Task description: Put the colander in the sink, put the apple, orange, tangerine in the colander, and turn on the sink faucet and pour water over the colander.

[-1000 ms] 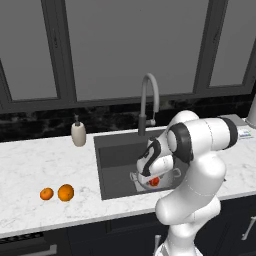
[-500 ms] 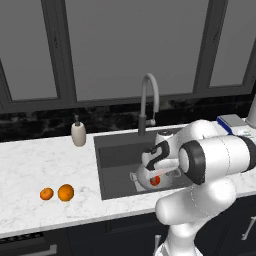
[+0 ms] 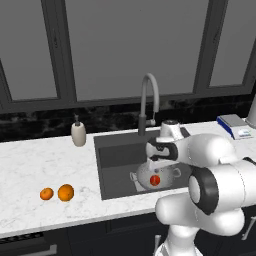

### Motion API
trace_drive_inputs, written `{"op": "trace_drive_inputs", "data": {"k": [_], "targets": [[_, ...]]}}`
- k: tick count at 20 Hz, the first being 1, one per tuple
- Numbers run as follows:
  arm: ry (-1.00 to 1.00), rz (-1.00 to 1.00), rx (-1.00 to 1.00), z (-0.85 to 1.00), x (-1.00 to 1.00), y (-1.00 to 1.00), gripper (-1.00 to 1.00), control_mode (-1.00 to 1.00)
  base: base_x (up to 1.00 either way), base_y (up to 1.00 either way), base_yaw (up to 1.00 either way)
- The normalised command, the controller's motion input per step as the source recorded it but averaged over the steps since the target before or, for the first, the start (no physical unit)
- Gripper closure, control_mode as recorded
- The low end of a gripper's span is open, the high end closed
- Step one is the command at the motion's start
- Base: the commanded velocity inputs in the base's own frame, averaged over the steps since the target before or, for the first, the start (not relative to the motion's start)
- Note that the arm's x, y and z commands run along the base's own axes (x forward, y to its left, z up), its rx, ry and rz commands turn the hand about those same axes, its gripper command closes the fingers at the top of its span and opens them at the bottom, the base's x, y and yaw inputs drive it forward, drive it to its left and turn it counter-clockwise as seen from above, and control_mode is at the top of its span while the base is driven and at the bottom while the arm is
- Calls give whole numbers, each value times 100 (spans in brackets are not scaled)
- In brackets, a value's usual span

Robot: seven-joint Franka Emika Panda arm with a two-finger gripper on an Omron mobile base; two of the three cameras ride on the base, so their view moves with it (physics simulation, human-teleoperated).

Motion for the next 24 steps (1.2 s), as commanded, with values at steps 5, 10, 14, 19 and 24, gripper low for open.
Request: {"op": "trace_drive_inputs", "data": {"k": [5,10,14,19,24], "targets": [[0,-3,0,35,-20,-7,-100,-100,0,0,0],[0,-1,0,21,-31,-7,-100,-100,0,0,0],[0,0,0,14,-35,-3,-100,-100,0,0,0],[0,0,0,19,-33,0,-100,-100,0,0,0],[0,0,0,25,-22,0,-100,-100,0,0,0]]}}
